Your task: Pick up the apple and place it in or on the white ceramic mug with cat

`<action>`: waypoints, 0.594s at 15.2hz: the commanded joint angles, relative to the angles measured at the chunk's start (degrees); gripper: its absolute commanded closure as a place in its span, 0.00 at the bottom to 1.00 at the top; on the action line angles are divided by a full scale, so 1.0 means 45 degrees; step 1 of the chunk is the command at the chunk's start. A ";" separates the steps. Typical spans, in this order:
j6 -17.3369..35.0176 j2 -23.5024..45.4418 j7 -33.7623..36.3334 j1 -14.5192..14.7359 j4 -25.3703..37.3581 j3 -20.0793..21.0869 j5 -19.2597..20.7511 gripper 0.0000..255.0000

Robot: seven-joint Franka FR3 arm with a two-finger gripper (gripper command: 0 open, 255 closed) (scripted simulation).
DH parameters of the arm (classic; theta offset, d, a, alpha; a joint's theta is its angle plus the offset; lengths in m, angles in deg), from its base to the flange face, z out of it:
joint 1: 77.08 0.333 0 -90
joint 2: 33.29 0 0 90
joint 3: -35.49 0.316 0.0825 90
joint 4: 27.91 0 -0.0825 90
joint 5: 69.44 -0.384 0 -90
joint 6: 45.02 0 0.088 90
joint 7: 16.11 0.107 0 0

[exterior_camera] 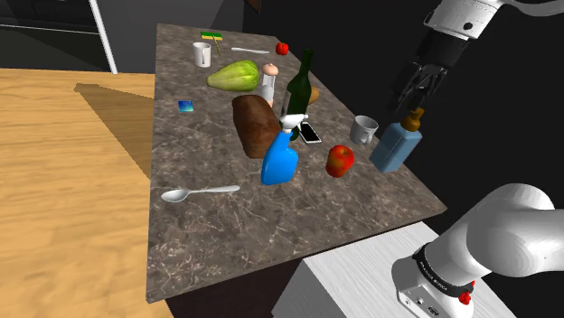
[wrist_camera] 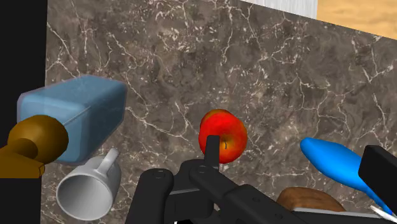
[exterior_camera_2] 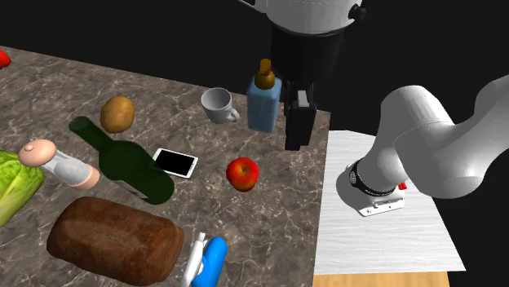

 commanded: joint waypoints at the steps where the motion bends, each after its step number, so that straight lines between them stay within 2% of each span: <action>1: 0.0000 0.0000 0.0000 0.0000 0.0000 0.0000 0.0000 0.00; 9: 0.2849 0.2944 0.0931 -0.0406 -0.0698 0.0494 0.0247 0.00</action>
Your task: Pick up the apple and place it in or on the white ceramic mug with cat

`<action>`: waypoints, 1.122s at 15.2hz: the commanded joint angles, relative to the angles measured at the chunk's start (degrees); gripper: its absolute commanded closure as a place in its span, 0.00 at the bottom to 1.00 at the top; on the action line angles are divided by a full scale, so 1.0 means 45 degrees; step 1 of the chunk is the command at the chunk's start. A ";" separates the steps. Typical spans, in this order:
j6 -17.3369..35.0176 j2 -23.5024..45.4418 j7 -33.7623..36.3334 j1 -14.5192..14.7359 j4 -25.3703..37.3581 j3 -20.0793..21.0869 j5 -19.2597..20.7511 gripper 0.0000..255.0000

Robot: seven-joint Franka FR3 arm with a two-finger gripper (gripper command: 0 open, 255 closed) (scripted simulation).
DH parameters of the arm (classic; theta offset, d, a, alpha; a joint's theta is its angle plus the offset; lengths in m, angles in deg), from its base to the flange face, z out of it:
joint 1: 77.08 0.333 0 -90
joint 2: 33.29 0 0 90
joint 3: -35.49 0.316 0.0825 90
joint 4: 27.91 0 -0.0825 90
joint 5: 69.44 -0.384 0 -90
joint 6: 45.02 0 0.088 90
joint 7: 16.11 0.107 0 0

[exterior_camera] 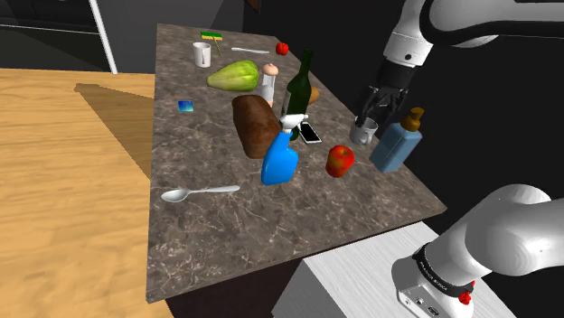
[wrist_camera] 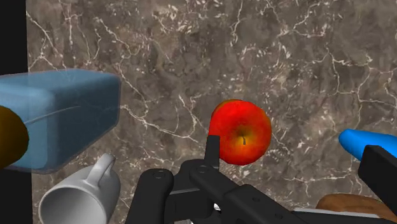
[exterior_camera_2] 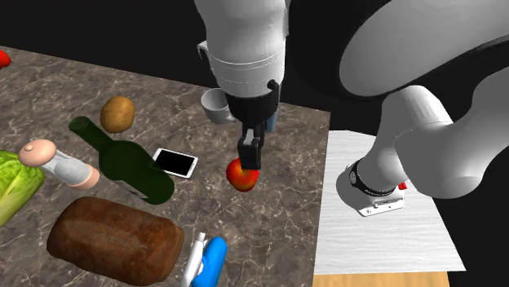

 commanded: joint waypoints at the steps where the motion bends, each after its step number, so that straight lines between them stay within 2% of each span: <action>1: 0.0683 0.0836 0.0274 -0.0107 -0.0028 0.0114 0.0080 0.00; 10: 0.3413 0.5023 0.1537 -0.0603 0.0490 0.0381 0.0707 0.00; 17: 0.4658 0.5682 0.1634 -0.0617 -0.0158 0.0398 0.0762 0.00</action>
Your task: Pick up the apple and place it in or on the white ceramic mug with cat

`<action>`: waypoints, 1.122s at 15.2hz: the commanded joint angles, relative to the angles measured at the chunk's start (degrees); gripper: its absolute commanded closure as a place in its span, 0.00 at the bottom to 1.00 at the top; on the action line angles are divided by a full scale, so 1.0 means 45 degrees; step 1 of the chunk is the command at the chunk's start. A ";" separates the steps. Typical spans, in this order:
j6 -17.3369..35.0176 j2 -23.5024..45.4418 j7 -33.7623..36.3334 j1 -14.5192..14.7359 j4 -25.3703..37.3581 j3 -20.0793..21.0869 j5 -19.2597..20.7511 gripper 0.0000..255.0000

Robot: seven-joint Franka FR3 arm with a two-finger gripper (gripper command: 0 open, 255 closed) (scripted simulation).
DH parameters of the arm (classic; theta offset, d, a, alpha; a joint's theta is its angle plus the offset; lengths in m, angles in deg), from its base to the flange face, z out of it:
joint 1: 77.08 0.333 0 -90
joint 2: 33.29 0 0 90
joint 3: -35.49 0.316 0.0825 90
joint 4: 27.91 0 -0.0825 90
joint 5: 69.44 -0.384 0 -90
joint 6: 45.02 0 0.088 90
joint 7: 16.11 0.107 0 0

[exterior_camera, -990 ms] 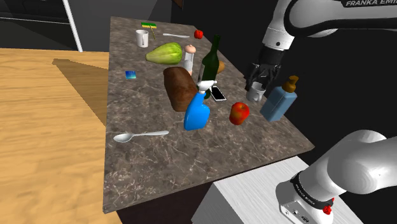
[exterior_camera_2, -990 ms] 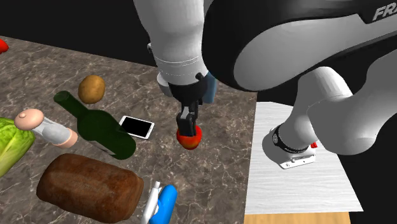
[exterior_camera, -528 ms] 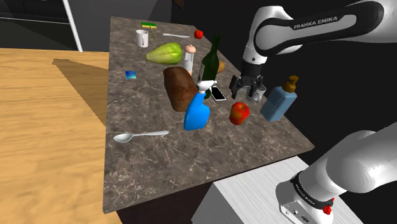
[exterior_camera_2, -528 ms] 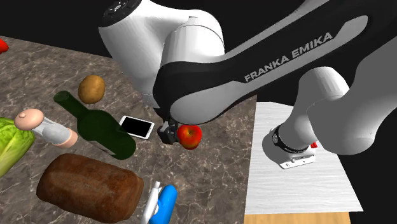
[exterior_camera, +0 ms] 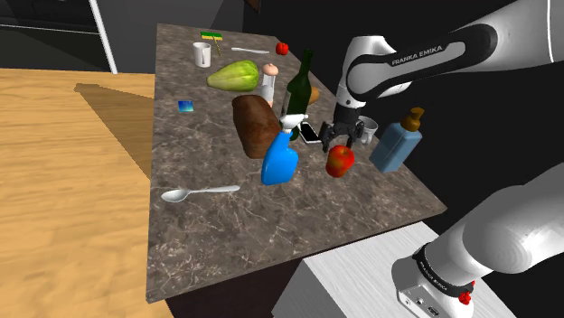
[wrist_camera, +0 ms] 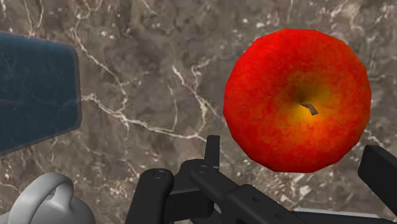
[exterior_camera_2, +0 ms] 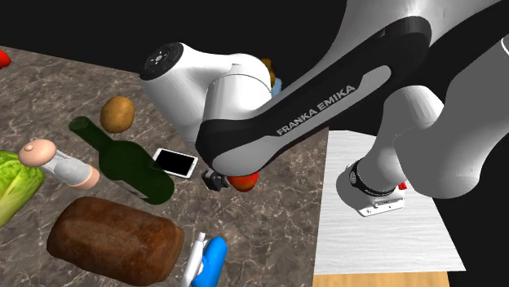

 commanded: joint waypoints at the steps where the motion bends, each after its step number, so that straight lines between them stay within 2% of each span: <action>1: 0.0392 0.0160 0.0010 0.0005 -0.0226 0.0010 0.0002 0.00; 9: 0.0499 0.0204 0.0011 0.0006 -0.0289 0.0012 0.0002 0.00; 10: 0.0499 0.0204 0.0011 0.0005 -0.0288 0.0012 0.0002 1.00; 17: 0.0493 0.0192 0.0013 0.0007 -0.0294 0.0013 0.0000 1.00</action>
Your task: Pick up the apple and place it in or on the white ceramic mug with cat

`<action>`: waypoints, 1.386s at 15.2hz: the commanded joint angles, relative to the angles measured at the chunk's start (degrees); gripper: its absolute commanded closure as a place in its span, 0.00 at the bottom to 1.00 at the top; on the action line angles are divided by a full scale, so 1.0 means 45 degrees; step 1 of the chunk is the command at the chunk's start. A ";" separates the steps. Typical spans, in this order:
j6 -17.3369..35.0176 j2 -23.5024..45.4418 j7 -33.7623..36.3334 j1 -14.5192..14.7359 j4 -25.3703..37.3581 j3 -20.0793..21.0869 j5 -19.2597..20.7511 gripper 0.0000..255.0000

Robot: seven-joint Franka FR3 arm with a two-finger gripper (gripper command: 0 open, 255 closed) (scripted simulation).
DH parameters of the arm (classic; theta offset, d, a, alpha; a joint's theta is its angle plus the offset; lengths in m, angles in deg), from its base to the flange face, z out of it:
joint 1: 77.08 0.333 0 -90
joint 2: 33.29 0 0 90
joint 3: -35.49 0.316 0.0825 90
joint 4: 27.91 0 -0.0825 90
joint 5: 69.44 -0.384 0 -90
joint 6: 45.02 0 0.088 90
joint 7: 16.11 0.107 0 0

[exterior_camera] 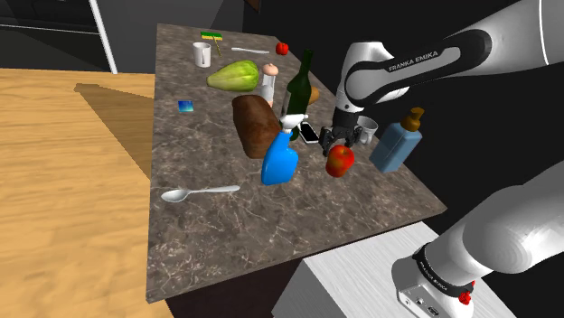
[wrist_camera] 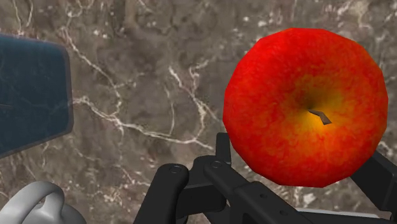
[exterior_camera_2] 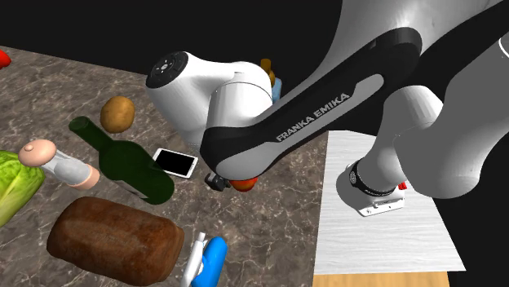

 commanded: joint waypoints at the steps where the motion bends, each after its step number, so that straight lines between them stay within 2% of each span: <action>1: -0.0009 0.0005 -0.0002 -0.0001 -0.0012 -0.0001 0.0001 1.00; 21: -0.3449 -0.1567 -0.0017 -0.0005 0.1856 -0.0056 -0.0034 1.00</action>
